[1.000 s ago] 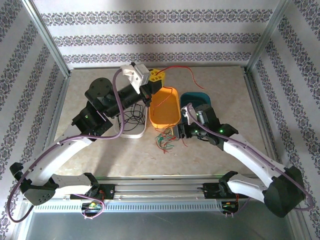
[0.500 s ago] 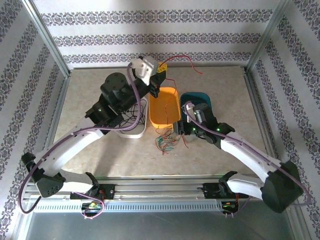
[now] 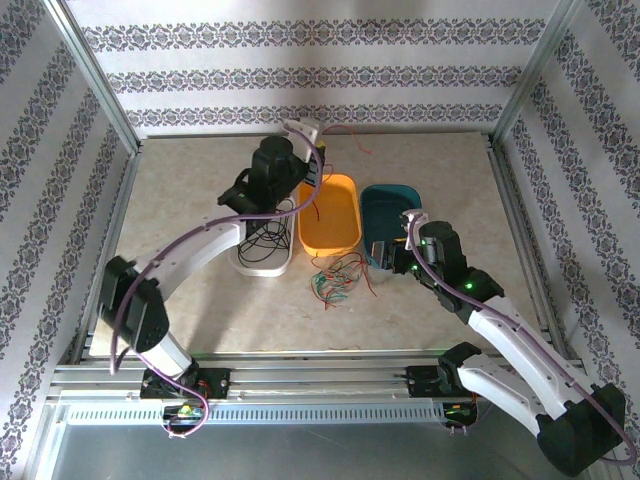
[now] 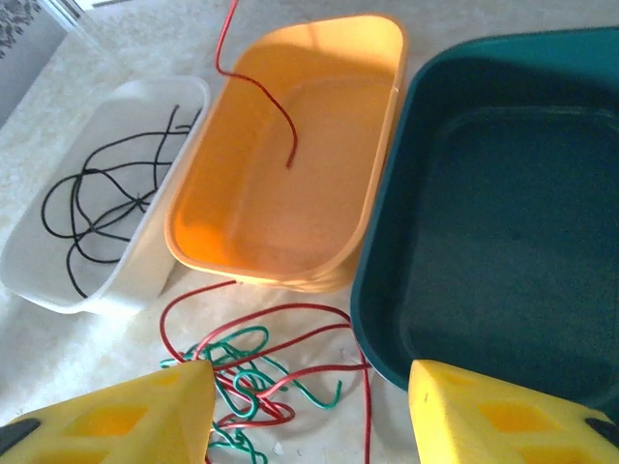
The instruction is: Untangle the cables
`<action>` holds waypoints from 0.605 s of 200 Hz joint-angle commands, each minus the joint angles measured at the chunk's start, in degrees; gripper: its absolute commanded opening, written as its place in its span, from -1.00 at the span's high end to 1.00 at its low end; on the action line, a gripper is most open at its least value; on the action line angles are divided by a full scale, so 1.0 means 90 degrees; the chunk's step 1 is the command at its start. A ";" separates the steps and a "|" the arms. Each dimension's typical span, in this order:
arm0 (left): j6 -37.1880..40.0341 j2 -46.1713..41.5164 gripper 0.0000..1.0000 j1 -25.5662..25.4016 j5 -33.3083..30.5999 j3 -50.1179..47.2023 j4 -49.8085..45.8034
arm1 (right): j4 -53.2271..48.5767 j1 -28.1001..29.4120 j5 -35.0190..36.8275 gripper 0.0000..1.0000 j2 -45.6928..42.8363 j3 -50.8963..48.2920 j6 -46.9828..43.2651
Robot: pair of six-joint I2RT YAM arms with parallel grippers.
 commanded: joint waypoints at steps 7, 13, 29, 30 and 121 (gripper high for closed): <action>-0.1205 0.0506 1.00 0.0040 -0.0149 -0.0215 -0.0800 | -0.0462 -0.0027 0.0121 -0.11 0.0111 0.0145 -0.0126; -0.1513 0.0598 1.00 0.0040 -0.0326 -0.0182 -0.1104 | -0.0501 -0.0027 0.0137 -0.10 0.0139 0.0162 -0.0140; -0.2123 0.0795 1.00 0.0040 -0.0686 -0.0153 -0.1710 | -0.0553 -0.0027 0.0113 -0.10 0.0190 0.0194 -0.0167; -0.2150 0.0800 1.00 0.0040 -0.0700 -0.0154 -0.1747 | -0.0553 -0.0027 0.0107 -0.10 0.0190 0.0195 -0.0169; -0.3037 0.1454 0.98 0.0020 -0.0389 0.0025 -0.3053 | -0.0790 0.0066 -0.0192 -0.10 0.0418 0.0333 -0.0386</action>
